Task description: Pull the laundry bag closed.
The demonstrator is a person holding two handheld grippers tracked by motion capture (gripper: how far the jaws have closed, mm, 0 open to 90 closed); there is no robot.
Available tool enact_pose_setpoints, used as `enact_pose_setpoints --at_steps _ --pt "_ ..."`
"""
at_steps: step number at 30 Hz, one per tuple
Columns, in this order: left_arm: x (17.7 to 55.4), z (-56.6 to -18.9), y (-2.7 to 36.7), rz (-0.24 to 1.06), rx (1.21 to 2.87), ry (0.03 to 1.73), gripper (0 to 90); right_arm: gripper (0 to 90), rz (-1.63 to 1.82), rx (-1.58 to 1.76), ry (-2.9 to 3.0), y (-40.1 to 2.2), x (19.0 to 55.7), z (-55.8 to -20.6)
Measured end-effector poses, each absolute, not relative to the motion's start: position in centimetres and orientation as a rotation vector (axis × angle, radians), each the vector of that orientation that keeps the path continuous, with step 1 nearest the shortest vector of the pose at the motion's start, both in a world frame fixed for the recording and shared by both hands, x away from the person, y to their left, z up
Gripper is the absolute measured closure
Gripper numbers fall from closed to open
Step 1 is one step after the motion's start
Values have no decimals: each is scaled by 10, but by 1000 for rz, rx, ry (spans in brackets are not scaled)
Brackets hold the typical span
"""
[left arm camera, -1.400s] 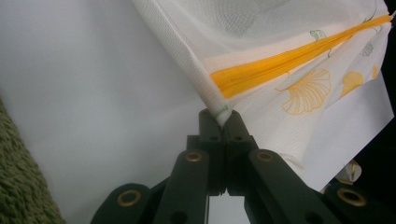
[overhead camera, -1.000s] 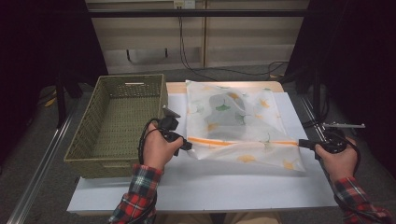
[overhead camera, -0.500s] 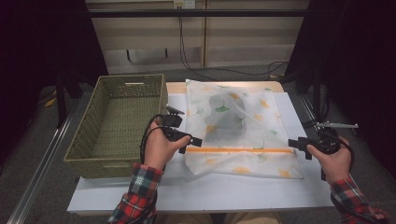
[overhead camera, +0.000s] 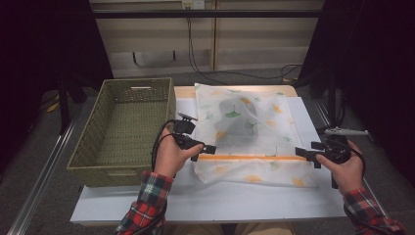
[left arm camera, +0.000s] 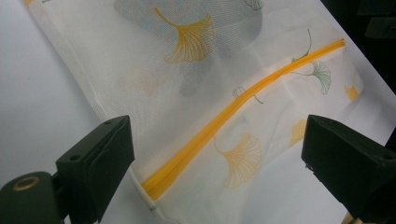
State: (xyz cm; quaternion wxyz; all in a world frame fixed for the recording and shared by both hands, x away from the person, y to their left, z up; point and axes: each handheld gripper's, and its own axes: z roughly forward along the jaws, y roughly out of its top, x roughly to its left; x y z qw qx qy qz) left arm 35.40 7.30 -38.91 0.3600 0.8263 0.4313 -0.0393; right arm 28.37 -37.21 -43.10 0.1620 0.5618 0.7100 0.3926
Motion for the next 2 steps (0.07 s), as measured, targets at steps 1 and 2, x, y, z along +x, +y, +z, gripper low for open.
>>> enact_pose_setpoints --at_steps 1,2 --pt "354 -389 73 -106 2127 1108 91 183 1126 1601 2027 -372 284 -431" --pt "355 -389 72 -115 2127 1103 91 182 1129 1601 2022 -373 284 -431"
